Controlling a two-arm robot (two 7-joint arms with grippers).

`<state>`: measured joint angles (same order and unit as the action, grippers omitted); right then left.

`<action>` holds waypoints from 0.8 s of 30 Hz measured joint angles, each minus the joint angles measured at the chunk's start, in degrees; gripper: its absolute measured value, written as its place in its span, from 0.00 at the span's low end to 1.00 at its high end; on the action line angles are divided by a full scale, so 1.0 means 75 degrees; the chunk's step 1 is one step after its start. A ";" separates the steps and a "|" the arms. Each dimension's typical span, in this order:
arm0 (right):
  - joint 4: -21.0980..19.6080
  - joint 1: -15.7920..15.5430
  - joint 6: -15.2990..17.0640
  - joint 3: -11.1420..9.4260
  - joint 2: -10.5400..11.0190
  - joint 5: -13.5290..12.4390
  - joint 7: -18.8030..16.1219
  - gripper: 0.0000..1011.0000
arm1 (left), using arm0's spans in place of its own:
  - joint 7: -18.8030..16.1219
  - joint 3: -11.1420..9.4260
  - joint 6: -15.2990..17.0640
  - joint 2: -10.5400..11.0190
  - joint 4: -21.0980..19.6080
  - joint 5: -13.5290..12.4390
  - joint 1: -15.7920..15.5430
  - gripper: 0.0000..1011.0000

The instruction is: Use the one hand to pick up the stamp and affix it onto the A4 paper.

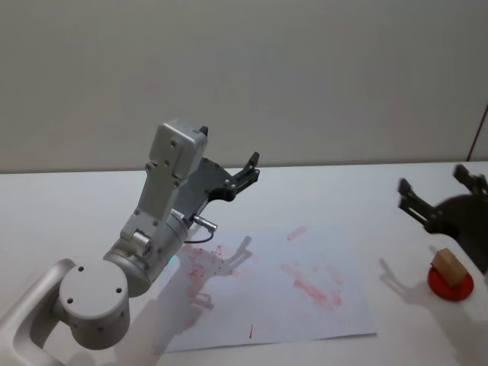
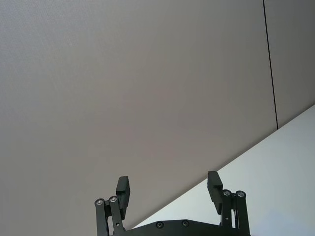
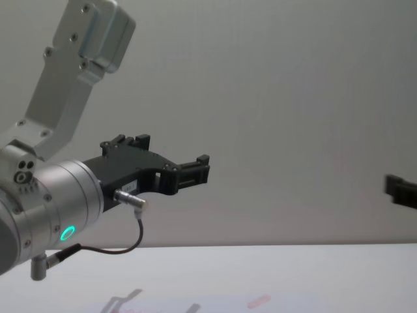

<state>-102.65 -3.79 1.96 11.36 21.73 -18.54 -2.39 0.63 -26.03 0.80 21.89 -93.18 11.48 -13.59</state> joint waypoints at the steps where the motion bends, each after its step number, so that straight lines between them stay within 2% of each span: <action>1: -0.0056 -0.0118 0.0005 -0.0063 0.0093 -0.0100 0.0074 0.99 | 0.0000 0.0000 0.0000 0.0000 0.0000 0.0000 0.0000 0.99; 11: -0.0385 -0.0863 0.0158 -0.0480 0.0678 -0.0650 0.0419 0.99 | 0.0000 0.0000 0.0000 0.0000 0.0000 0.0000 0.0000 0.99; 17: -0.0540 -0.1268 0.0491 -0.0718 0.1008 -0.0995 0.0520 0.99 | 0.0000 0.0000 0.0000 0.0000 0.0000 0.0000 0.0000 0.99; 24: -0.0581 -0.1481 0.0946 -0.0844 0.1206 -0.1200 0.0514 0.99 | 0.0000 0.0000 0.0000 0.0000 0.0000 0.0000 0.0000 0.99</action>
<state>-107.01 -14.90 9.05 5.03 30.77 -27.54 1.47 0.63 -26.02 0.79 21.89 -93.18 11.48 -13.59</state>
